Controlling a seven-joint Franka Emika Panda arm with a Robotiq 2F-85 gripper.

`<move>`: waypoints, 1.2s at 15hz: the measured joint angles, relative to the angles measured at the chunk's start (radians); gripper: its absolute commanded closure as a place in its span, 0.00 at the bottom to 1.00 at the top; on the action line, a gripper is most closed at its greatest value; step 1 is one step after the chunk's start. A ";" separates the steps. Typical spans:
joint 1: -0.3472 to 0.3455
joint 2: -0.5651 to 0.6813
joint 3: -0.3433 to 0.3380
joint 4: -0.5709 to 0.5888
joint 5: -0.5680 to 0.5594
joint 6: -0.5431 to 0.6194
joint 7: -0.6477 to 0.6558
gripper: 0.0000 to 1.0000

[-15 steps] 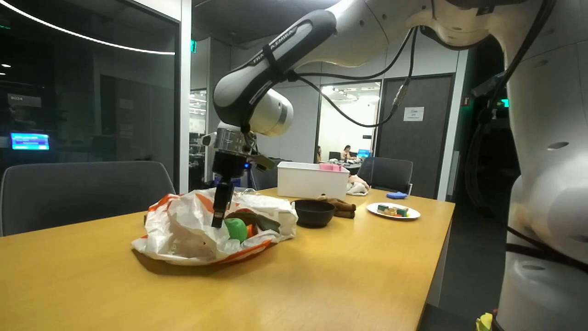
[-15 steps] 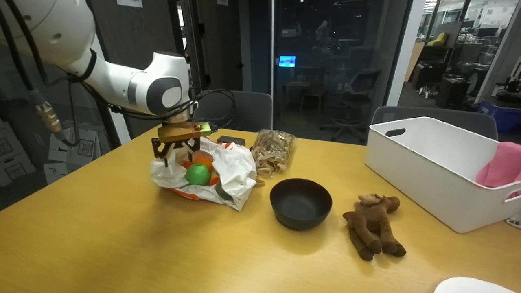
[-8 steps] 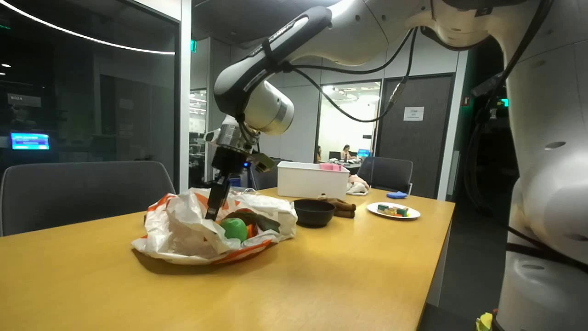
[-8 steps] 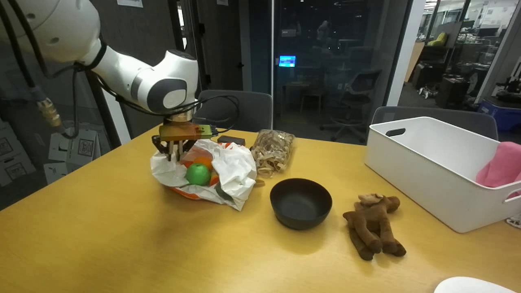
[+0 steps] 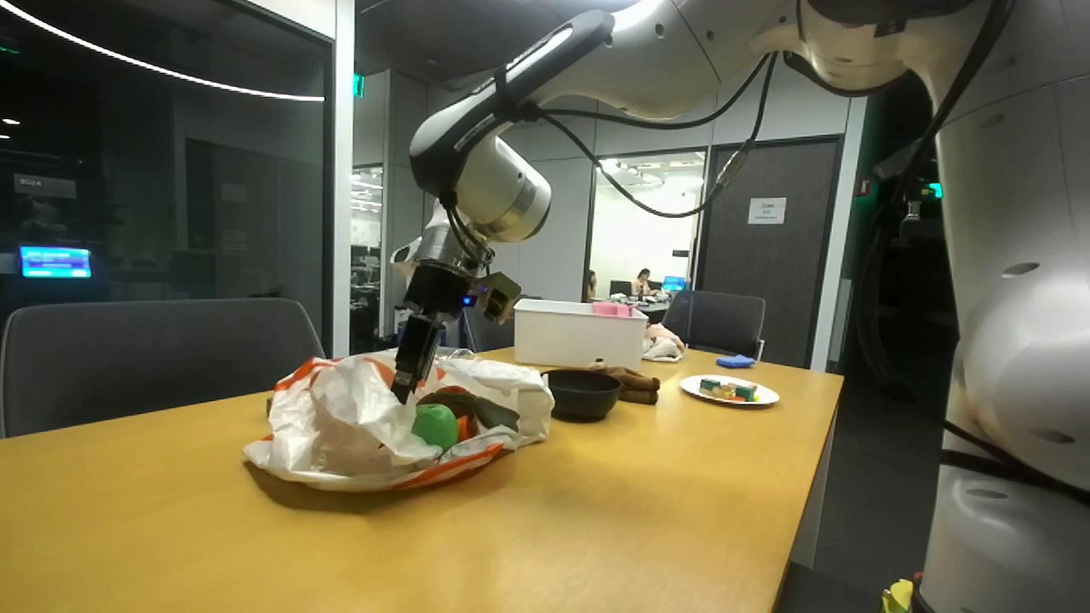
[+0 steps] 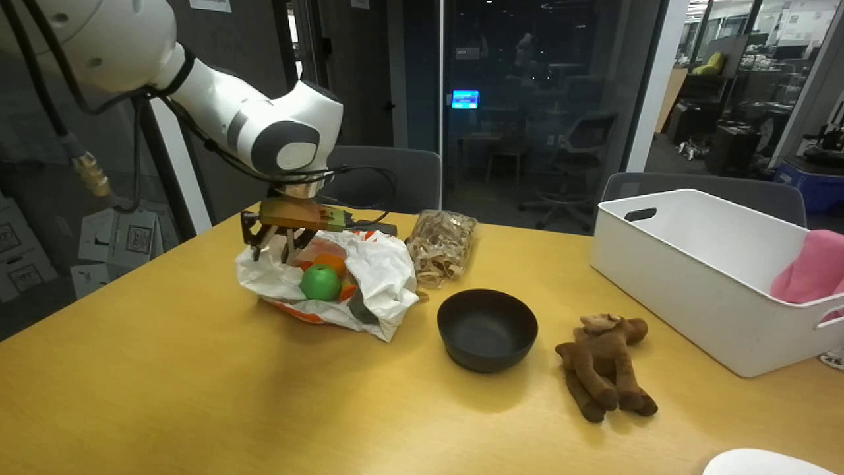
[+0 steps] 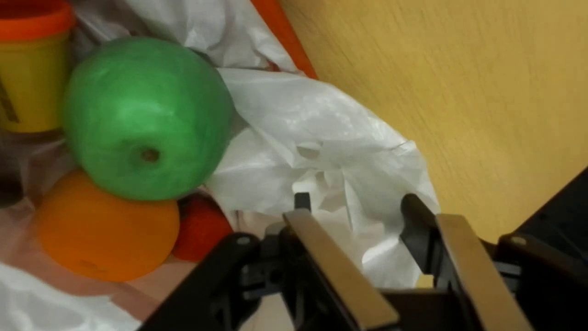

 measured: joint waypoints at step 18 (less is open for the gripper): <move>-0.011 0.121 -0.009 0.076 0.080 -0.168 -0.253 0.34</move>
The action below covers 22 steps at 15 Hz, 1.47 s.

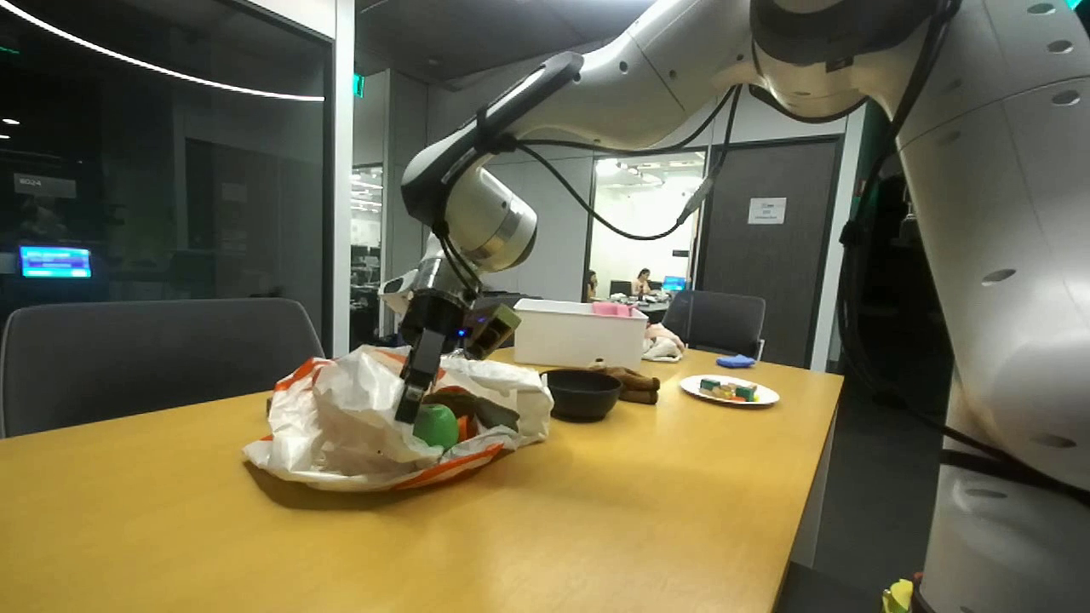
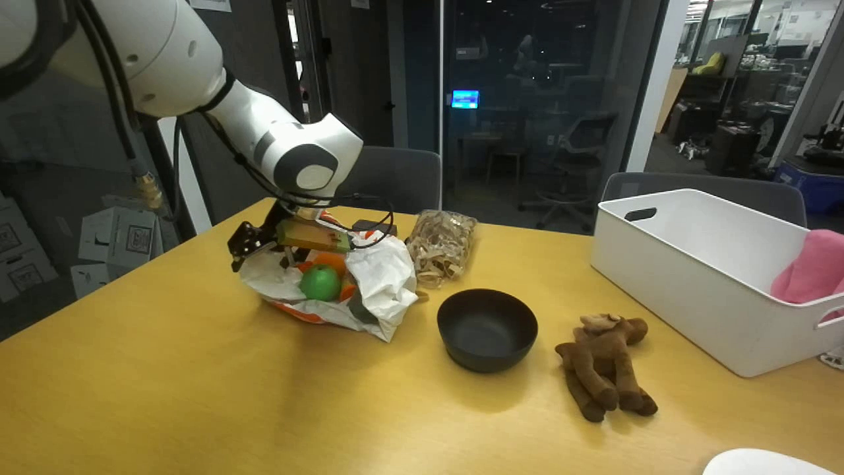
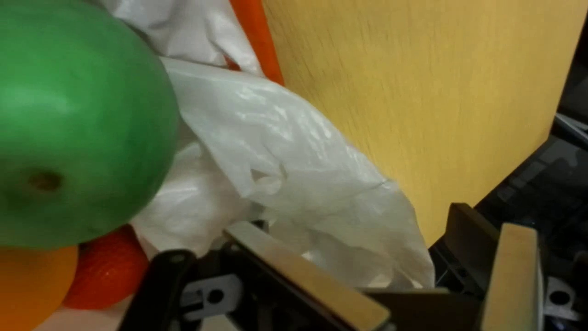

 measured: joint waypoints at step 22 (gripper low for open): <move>0.009 -0.124 -0.002 0.041 -0.177 -0.025 0.407 0.96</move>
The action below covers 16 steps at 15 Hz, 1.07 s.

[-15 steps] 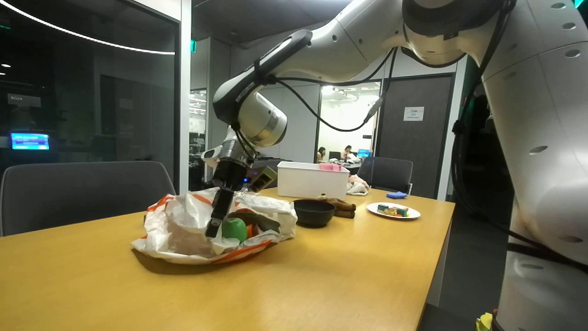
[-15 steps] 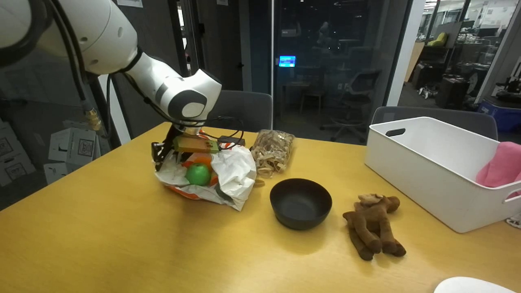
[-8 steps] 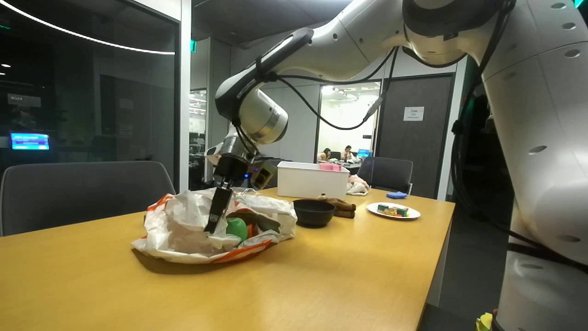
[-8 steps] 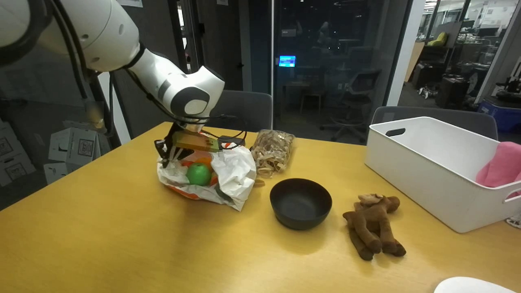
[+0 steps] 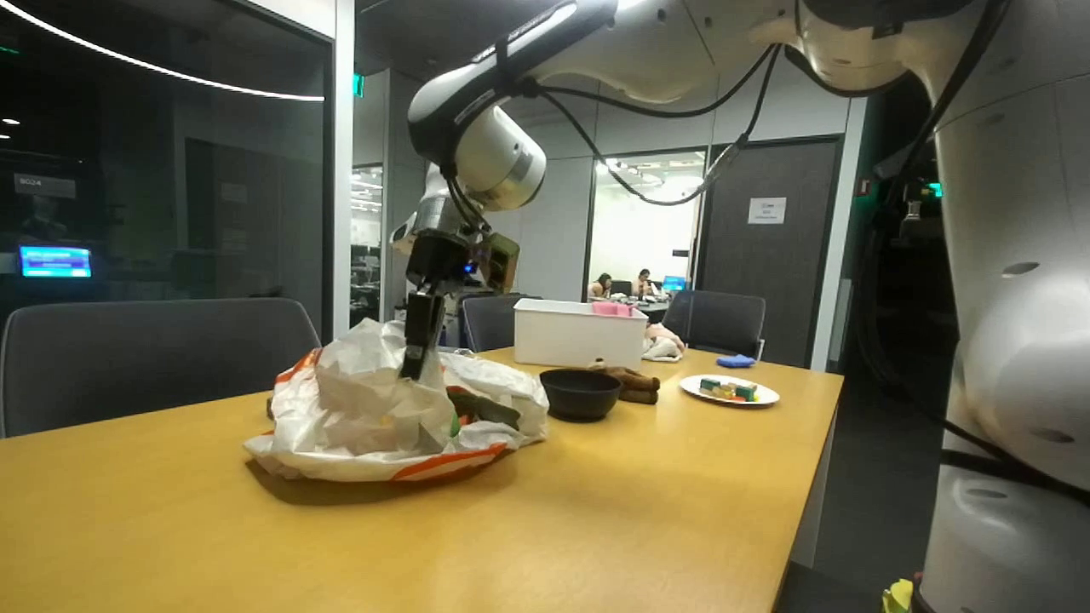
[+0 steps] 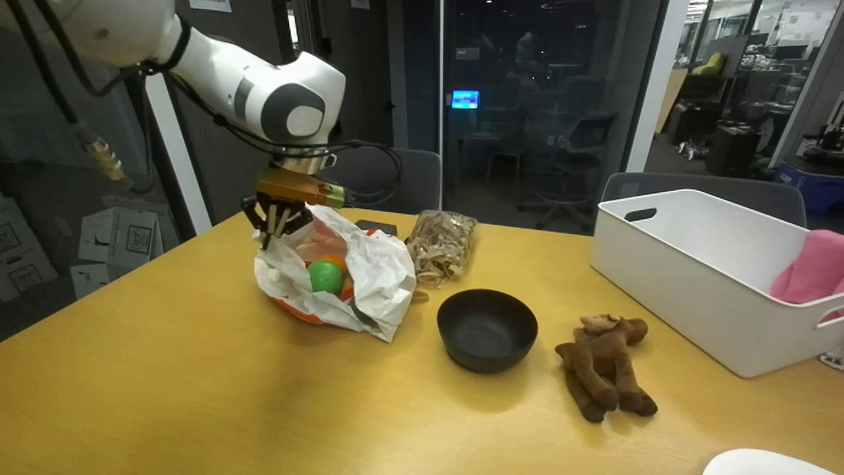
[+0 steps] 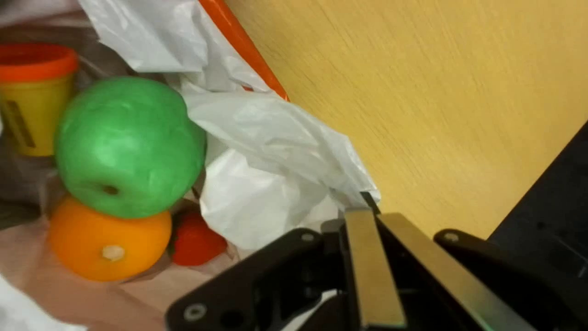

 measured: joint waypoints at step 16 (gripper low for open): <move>0.117 -0.278 -0.004 0.004 -0.411 -0.001 0.234 0.96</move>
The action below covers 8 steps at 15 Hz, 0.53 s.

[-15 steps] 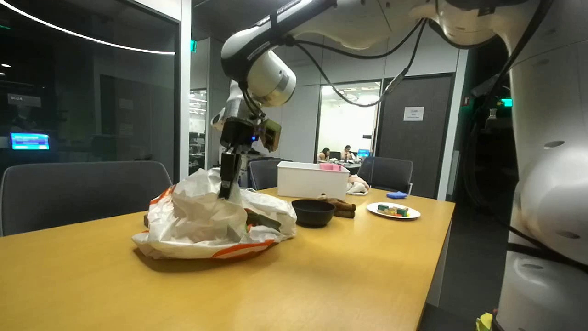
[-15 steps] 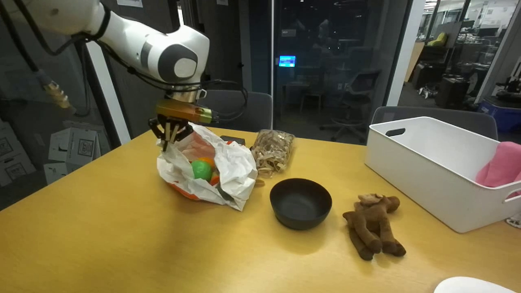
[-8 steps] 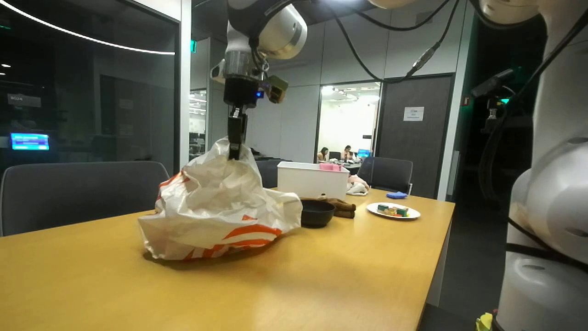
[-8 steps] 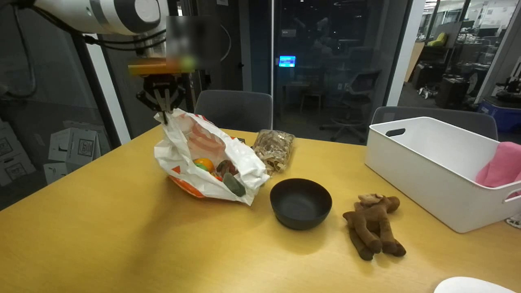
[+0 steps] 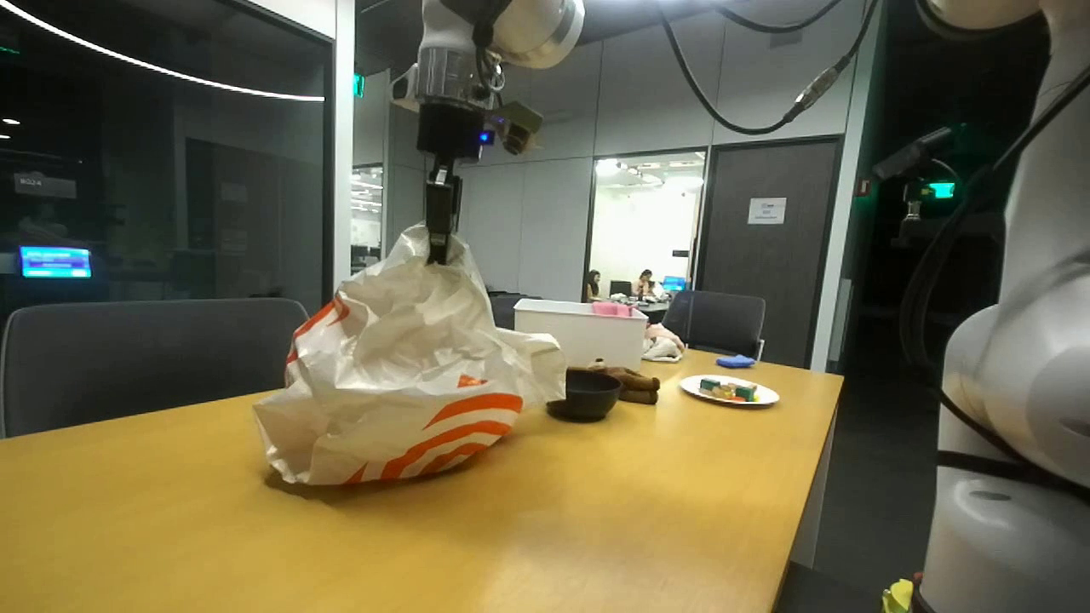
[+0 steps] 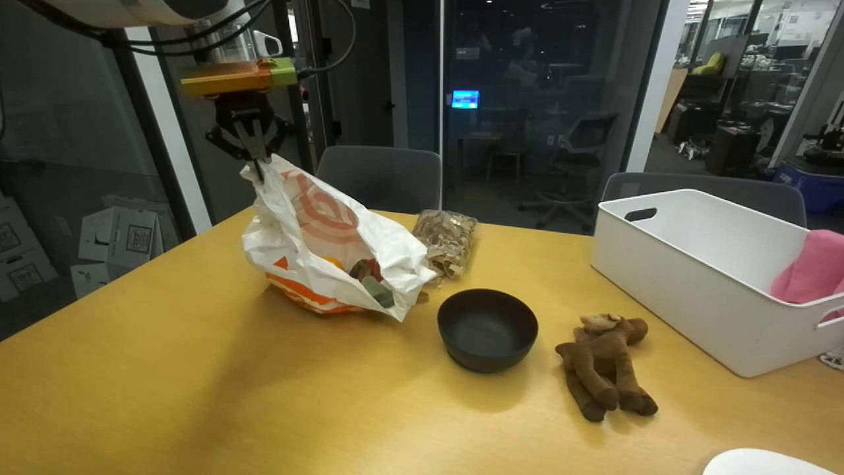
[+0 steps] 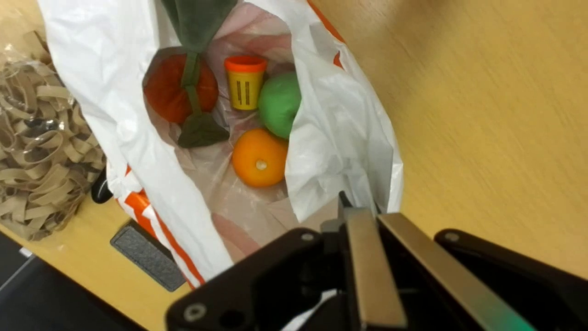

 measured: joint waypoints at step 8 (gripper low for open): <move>-0.010 0.094 -0.031 -0.007 0.029 -0.015 0.017 0.32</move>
